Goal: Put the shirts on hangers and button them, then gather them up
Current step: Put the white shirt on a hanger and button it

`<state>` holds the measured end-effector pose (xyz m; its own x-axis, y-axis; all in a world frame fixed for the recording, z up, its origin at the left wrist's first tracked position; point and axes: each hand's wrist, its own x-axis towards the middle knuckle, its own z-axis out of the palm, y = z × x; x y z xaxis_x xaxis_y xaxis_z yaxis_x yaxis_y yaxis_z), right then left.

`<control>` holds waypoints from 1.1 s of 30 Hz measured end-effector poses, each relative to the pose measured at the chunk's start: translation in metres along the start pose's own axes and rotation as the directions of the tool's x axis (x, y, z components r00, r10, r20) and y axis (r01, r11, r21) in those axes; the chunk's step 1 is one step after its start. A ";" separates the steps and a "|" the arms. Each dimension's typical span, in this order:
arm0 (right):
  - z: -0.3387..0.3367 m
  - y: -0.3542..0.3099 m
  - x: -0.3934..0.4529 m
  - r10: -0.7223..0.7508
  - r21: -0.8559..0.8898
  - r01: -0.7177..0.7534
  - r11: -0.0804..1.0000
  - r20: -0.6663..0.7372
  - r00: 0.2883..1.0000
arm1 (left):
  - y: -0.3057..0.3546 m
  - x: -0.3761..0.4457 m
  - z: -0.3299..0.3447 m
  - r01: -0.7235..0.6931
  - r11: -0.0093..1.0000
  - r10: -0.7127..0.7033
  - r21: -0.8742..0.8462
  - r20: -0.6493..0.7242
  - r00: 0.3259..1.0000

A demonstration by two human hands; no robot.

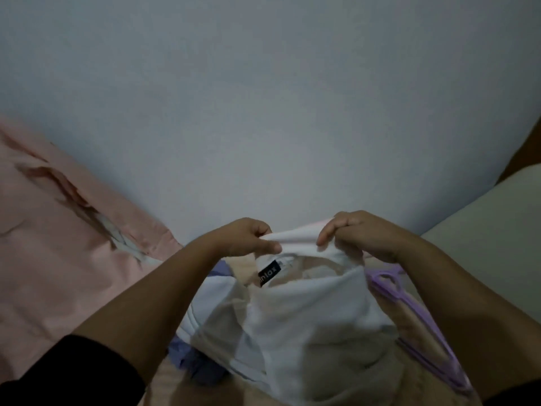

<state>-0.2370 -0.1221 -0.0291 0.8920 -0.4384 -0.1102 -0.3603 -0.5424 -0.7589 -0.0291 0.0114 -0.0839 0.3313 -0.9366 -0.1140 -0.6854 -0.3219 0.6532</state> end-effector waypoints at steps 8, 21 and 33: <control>-0.079 -0.095 -0.085 -0.248 -0.329 0.196 0.924 -0.125 0.961 | 0.133 -0.080 -0.085 -0.169 0.978 0.190 0.120 -0.198 0.962; -0.126 -0.133 -0.175 -0.355 -0.541 0.113 0.834 -0.367 0.860 | 0.134 -0.140 -0.067 -0.014 0.967 0.069 0.254 -0.208 0.976; -0.116 -0.124 -0.215 -0.450 -0.507 0.153 0.848 -0.538 0.713 | 0.201 -0.256 -0.146 -0.216 0.847 0.461 0.486 -0.469 0.754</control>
<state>-0.4163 -0.0437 0.1628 0.6514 -0.4539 0.6080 -0.3074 -0.8905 -0.3355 -0.1570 0.2069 0.1859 0.2376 -0.7894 0.5660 -0.9670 -0.1373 0.2145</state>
